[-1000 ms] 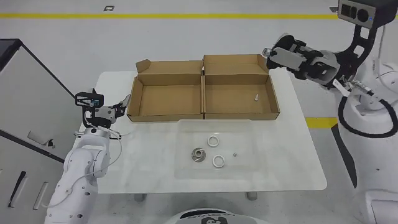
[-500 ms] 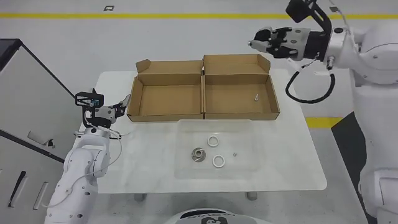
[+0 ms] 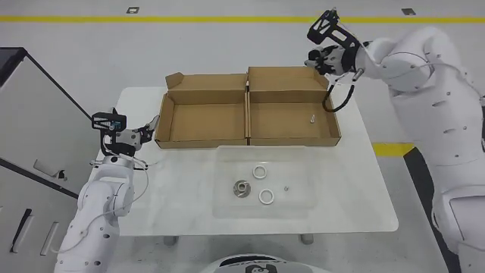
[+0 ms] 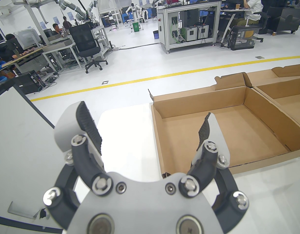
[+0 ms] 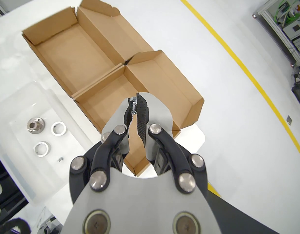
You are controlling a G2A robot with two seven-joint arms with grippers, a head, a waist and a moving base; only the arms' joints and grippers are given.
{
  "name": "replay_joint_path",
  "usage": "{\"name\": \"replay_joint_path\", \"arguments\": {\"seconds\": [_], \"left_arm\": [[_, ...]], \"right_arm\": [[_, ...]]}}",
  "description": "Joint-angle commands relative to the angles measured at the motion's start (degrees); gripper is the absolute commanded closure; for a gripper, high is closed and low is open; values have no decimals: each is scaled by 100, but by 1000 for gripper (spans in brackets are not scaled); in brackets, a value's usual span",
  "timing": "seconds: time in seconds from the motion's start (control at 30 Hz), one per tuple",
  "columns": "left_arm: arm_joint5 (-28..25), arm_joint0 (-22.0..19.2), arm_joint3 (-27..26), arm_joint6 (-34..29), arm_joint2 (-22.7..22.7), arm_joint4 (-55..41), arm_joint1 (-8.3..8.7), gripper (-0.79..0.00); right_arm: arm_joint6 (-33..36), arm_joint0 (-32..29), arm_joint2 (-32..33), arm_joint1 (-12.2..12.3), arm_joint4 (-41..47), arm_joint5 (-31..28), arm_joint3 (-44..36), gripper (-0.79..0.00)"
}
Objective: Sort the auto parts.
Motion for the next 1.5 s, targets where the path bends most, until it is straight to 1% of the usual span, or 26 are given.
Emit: {"name": "replay_joint_path", "arguments": {"seconds": [0.0, 0.2, 0.53, 0.9, 1.47], "left_arm": [[0, 0, 0, 0, 0, 0, 0, -785], [0, 0, 0, 0, 0, 0, 0, -785], [0, 0, 0, 0, 0, 0, 0, -785], [0, 0, 0, 0, 0, 0, 0, -785], [0, 0, 0, 0, 0, 0, 0, -785]], "right_arm": [[-30, -21, -86, -5, -154, 14, 104, 0], [-152, -119, -366, -32, -545, 62, 407, 0], [-312, -285, -778, -96, -930, 105, 875, 0], [-591, -350, -1144, -209, -1035, 131, 1356, 0], [-633, -310, -1712, -461, -1017, 300, 1913, 0]]}}
